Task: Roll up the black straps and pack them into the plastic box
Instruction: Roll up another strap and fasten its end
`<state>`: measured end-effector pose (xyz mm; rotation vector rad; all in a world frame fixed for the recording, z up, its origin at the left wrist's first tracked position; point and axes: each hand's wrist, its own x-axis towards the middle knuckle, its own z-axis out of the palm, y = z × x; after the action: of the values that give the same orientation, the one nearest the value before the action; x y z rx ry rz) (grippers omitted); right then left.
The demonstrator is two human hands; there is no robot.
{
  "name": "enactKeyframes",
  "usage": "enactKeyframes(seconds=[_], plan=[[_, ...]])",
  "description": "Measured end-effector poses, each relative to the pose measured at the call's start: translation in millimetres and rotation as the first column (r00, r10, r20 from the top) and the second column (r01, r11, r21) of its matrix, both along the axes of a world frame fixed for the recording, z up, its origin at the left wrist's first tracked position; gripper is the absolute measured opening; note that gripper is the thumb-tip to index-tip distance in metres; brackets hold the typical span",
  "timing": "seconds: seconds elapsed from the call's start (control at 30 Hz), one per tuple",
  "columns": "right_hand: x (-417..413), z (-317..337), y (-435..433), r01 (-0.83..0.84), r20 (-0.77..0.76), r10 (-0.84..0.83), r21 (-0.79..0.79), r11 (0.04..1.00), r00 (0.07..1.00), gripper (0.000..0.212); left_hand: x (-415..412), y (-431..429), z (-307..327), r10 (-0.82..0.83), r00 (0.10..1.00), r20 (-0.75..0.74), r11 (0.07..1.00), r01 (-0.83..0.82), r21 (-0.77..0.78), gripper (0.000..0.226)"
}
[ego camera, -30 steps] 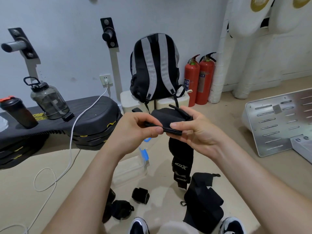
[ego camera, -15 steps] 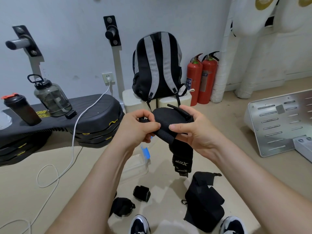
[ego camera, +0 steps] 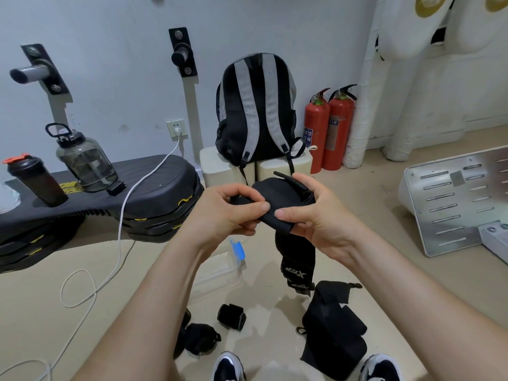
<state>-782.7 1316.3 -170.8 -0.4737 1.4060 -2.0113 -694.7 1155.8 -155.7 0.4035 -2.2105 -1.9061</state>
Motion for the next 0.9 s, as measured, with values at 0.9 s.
enactKeyframes(seconds=[0.9], plan=[[-14,-16,-8,0.331,0.012,-0.335,0.131,0.935,0.942,0.070,9,-1,2,-0.221,0.964,0.147,0.974,0.226,-0.015,0.019]])
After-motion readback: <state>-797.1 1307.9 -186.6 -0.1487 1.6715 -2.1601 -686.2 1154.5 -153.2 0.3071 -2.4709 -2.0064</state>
